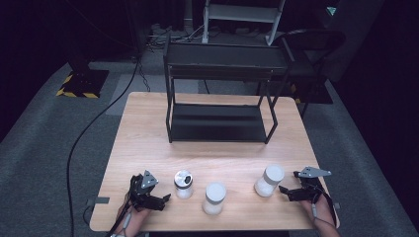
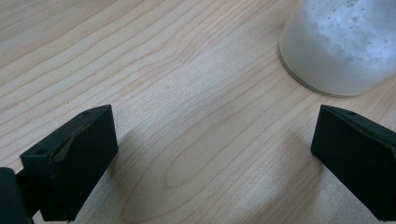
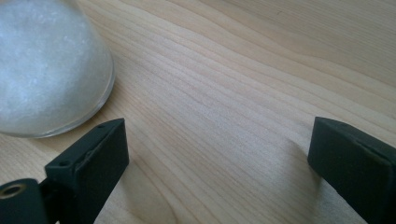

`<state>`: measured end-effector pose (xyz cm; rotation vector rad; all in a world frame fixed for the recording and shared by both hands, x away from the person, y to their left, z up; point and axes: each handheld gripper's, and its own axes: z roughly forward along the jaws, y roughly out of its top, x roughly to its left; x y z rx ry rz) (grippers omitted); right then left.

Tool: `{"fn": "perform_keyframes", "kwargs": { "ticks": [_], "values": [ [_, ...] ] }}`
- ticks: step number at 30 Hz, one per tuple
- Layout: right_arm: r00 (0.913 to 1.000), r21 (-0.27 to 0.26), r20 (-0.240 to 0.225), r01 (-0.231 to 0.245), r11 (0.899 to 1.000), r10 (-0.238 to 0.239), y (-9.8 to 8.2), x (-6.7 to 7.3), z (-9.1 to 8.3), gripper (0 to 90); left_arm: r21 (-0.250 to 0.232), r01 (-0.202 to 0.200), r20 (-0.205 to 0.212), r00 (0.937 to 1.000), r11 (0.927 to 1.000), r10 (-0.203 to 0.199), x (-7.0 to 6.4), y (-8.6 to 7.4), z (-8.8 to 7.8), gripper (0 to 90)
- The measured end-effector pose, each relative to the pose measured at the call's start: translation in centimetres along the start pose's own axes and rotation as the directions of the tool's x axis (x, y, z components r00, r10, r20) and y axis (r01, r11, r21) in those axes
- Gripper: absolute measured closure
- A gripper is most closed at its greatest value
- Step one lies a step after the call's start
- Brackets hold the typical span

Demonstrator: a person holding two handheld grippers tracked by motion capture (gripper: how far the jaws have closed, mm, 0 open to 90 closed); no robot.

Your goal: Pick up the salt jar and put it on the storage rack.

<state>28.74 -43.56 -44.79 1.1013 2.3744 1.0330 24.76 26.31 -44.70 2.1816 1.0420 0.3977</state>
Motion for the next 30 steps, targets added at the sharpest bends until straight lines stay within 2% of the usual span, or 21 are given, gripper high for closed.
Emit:
{"fn": "perform_keyframes", "kwargs": {
  "ticks": [8,15,23,28,30],
  "values": [
    [1.0,0.0,0.002,-0.001,1.0,0.001,0.0,0.0,0.0,5.2,-0.001,0.002,-0.001,1.0,1.0,-0.002,0.0,0.0,0.0,0.7],
    [0.9995,0.006,0.03,-0.008,1.0,0.008,0.2,0.5,0.2,4.7,-0.003,0.001,-0.004,1.0,1.0,-0.001,0.0,-0.1,-0.1,2.1],
    [0.9995,0.007,0.031,-0.009,1.0,0.009,0.3,0.5,0.2,4.6,-0.005,-0.006,-0.01,0.9999,1.0,0.006,0.1,-0.3,-0.6,5.2],
    [0.9994,0.006,0.033,-0.012,1.0,0.012,0.3,0.5,0.2,4.7,-0.068,0.007,-0.025,0.9996,0.9977,-0.008,-0.1,-0.7,-1.9,5.3],
    [0.9994,0.006,0.033,-0.012,1.0,0.012,0.3,0.5,0.2,4.7,-0.106,0.012,-0.021,0.9997,0.9943,-0.014,-0.2,-1.0,-2.5,5.4]
  ]
}}
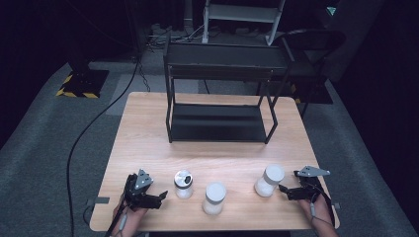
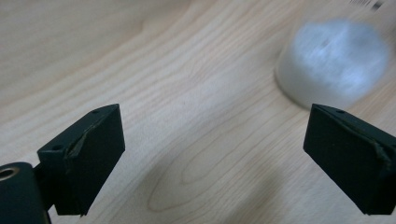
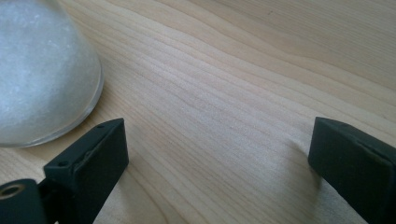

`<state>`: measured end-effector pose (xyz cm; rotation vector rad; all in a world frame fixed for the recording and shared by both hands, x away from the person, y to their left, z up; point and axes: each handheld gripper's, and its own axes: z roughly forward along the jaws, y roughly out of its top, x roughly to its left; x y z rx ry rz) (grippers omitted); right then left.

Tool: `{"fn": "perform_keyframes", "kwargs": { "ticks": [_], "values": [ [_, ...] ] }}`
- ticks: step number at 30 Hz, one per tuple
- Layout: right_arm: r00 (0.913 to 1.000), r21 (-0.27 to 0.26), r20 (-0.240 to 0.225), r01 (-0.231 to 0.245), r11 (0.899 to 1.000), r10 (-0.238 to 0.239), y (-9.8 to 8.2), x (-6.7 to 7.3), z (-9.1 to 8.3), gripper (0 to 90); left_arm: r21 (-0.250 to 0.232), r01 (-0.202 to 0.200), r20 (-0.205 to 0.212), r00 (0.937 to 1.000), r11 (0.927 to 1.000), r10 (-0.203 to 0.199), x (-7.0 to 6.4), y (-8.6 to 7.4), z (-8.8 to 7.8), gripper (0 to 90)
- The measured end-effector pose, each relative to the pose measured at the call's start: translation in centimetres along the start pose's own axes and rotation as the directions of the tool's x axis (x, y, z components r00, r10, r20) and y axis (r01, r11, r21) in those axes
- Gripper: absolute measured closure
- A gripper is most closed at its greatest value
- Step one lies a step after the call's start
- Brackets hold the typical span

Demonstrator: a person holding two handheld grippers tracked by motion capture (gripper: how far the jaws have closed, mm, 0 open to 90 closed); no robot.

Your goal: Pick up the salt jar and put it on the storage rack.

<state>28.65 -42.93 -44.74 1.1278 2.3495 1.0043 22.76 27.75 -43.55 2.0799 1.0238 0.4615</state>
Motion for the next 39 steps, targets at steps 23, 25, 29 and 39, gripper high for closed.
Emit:
{"fn": "perform_keyframes", "kwargs": {
  "ticks": [23,25,29,39],
  "values": [
    [1.0,0.0,0.001,-0.005,1.0,0.005,0.0,0.0,0.0,4.8,-0.295,-0.049,0.08,0.9939,0.9543,0.076,-1.6,0.1,-4.9,7.0],
    [1.0,0.0,0.003,-0.005,1.0,0.005,0.0,0.0,0.0,4.8,-0.309,-0.049,0.086,0.9931,0.9497,0.079,-1.7,0.1,-5.2,7.0],
    [1.0,-0.001,0.004,-0.005,1.0,0.005,0.0,0.0,0.0,4.9,-0.336,-0.047,0.097,0.9917,0.9407,0.084,-1.8,-0.2,-5.2,6.9],
    [0.9999,-0.003,0.012,-0.009,1.0,0.009,0.0,0.1,0.1,5.4,-0.392,-0.046,0.139,0.9844,0.9189,0.108,-1.8,-0.5,-3.4,5.1]
  ]
}}
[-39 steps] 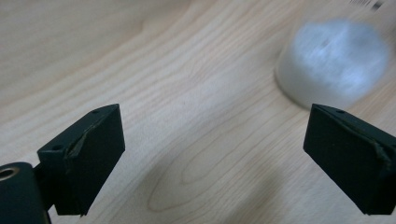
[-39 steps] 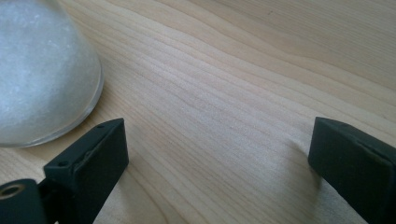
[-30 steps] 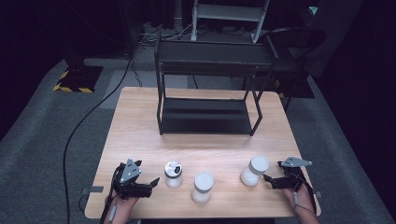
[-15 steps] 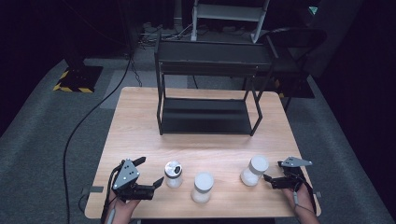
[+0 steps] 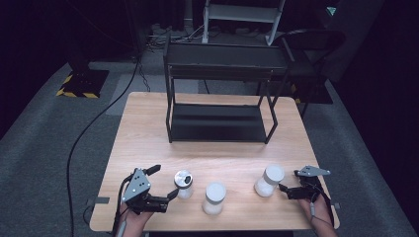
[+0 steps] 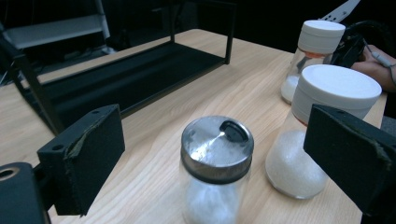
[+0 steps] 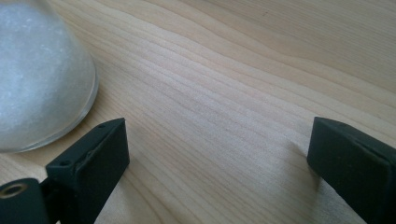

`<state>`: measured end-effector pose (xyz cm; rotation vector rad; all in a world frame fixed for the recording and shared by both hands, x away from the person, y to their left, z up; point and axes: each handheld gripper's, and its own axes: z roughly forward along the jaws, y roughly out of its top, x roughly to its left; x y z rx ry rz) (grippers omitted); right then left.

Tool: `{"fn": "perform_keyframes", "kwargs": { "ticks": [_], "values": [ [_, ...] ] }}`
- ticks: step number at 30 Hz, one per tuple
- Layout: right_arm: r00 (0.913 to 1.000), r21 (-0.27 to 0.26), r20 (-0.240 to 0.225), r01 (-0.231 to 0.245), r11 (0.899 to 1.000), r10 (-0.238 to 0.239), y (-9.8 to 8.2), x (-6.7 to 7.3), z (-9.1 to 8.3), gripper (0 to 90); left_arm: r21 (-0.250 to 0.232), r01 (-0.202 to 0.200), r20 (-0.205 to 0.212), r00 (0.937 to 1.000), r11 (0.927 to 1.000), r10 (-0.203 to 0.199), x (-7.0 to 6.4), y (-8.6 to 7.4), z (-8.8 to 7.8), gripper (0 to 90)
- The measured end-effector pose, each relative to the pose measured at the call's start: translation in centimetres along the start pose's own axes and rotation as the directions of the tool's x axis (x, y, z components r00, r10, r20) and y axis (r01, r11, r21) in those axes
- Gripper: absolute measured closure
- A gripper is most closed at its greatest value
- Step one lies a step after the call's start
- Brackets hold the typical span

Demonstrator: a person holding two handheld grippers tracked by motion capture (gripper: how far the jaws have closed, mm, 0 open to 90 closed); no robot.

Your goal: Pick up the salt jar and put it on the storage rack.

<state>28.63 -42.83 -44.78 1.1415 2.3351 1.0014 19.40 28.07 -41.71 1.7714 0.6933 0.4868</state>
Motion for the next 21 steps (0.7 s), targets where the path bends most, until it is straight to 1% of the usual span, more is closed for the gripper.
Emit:
{"fn": "perform_keyframes", "kwargs": {
  "ticks": [2,3,5,10,11,12,15,18,20,21],
  "values": [
    [1.0,-0.001,0.004,-0.003,1.0,0.003,0.0,0.1,0.0,5.5,-0.015,-0.003,0.015,0.9999,0.9999,0.003,0.1,-0.2,0.6,5.0],
    [1.0,-0.001,0.004,-0.003,1.0,0.003,0.0,0.1,0.0,5.5,-0.015,-0.003,0.015,0.9999,0.9999,0.003,0.1,-0.2,0.6,4.9],
    [1.0,-0.001,0.006,-0.005,1.0,0.005,0.0,0.1,0.0,5.5,-0.018,-0.001,0.029,0.9996,0.9998,0.001,0.3,-0.1,1.0,4.9],
    [1.0,-0.001,0.007,-0.006,1.0,0.006,0.0,0.1,0.0,5.5,-0.025,-0.014,0.057,0.9983,0.9996,0.015,0.5,0.1,2.0,5.0],
    [1.0,0.0,0.007,-0.006,1.0,0.006,0.0,0.1,0.0,5.5,-0.03,-0.014,0.063,0.9979,0.9995,0.016,0.6,0.1,2.4,5.0],
    [1.0,0.0,0.007,-0.006,1.0,0.006,0.0,0.1,0.0,5.5,-0.03,-0.014,0.063,0.9979,0.9995,0.016,0.6,0.1,2.4,5.0],
    [0.9999,-0.001,0.008,-0.007,1.0,0.007,0.0,0.1,0.0,5.6,-0.023,-0.015,0.073,0.9972,0.9996,0.017,0.8,0.2,3.1,5.1],
    [0.9999,-0.001,0.009,-0.007,1.0,0.007,0.0,0.2,0.0,5.6,-0.011,-0.026,0.076,0.9968,0.9996,0.026,0.8,0.0,3.7,5.2],
    [0.9999,0.0,0.009,-0.008,1.0,0.008,0.0,0.2,0.0,5.6,-0.004,-0.013,0.074,0.9972,0.9999,0.013,0.9,-0.4,4.1,5.2],
    [0.9999,0.0,0.009,-0.008,1.0,0.008,0.0,0.2,0.0,5.6,0.0,-0.013,0.07,0.9974,0.9999,0.013,0.9,-0.5,4.2,5.1]
  ]
}}
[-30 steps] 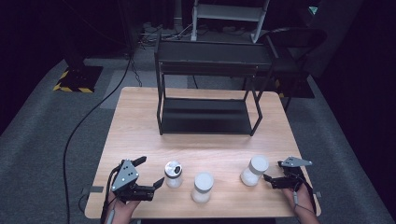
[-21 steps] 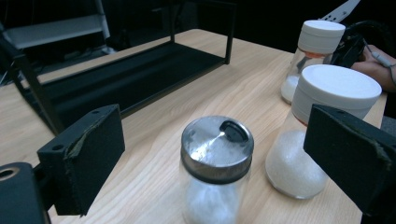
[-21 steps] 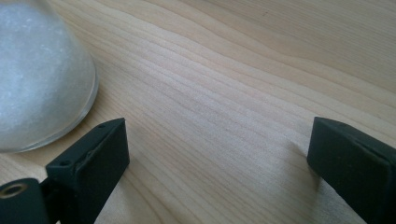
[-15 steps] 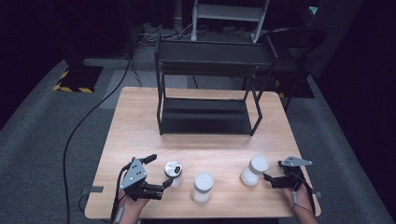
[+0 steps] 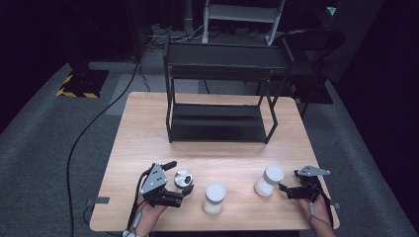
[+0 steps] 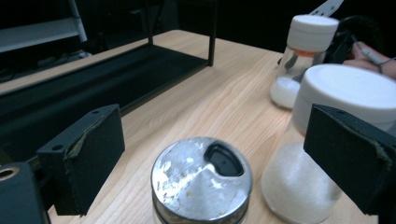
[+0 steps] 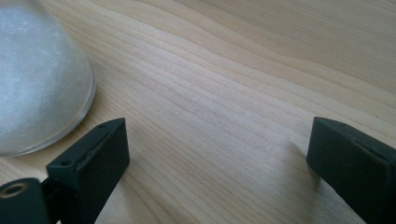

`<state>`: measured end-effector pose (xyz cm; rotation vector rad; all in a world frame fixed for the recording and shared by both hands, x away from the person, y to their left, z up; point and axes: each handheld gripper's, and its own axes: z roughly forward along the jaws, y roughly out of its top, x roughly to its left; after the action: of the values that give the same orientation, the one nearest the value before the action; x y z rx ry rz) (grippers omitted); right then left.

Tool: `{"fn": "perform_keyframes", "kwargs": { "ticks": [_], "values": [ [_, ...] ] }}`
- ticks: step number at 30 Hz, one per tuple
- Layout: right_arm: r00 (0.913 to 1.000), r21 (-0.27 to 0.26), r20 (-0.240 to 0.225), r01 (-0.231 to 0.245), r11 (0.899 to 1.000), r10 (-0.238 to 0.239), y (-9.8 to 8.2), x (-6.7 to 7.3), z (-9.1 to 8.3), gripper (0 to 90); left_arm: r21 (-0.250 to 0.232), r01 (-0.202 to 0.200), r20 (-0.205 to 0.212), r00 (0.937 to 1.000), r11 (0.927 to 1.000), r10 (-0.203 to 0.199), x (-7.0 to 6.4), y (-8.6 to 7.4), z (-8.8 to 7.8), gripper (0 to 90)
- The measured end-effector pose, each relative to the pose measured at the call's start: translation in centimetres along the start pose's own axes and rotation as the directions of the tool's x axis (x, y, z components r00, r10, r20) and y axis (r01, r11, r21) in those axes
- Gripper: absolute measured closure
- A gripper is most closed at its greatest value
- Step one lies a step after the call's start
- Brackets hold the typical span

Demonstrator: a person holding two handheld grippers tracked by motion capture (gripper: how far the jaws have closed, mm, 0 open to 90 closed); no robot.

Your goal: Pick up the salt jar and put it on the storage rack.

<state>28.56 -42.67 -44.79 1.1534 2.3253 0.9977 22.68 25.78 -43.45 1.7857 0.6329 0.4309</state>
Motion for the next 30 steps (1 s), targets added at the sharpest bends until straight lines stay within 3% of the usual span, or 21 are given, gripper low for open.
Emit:
{"fn": "perform_keyframes", "kwargs": {
  "ticks": [9,16,19,25,30],
  "values": [
    [1.0,0.0,0.0,0.0,1.0,0.0,0.0,0.0,0.0,5.6,0.112,0.003,-0.037,0.9993,0.9937,0.001,0.0,0.0,1.4,7.7],
    [1.0,0.0,0.0,0.0,1.0,0.0,0.0,0.0,0.0,5.6,0.204,0.028,-0.038,0.9991,0.9785,-0.021,0.4,0.0,2.5,10.0],
    [1.0,0.0,0.0,0.0,1.0,0.0,0.0,0.0,0.0,5.6,0.219,0.03,-0.039,0.999,0.9753,-0.022,0.4,0.1,2.7,10.8],
    [1.0,0.0,0.0,0.0,1.0,0.0,0.0,0.0,0.0,5.6,0.279,0.051,-0.046,0.9981,0.9589,-0.04,0.4,0.4,3.5,14.6],
    [1.0,0.0,0.0,0.0,1.0,0.0,0.0,0.0,0.0,5.6,0.307,0.034,-0.027,0.9993,0.951,-0.027,0.4,0.7,3.9,24.5]
  ]
}}
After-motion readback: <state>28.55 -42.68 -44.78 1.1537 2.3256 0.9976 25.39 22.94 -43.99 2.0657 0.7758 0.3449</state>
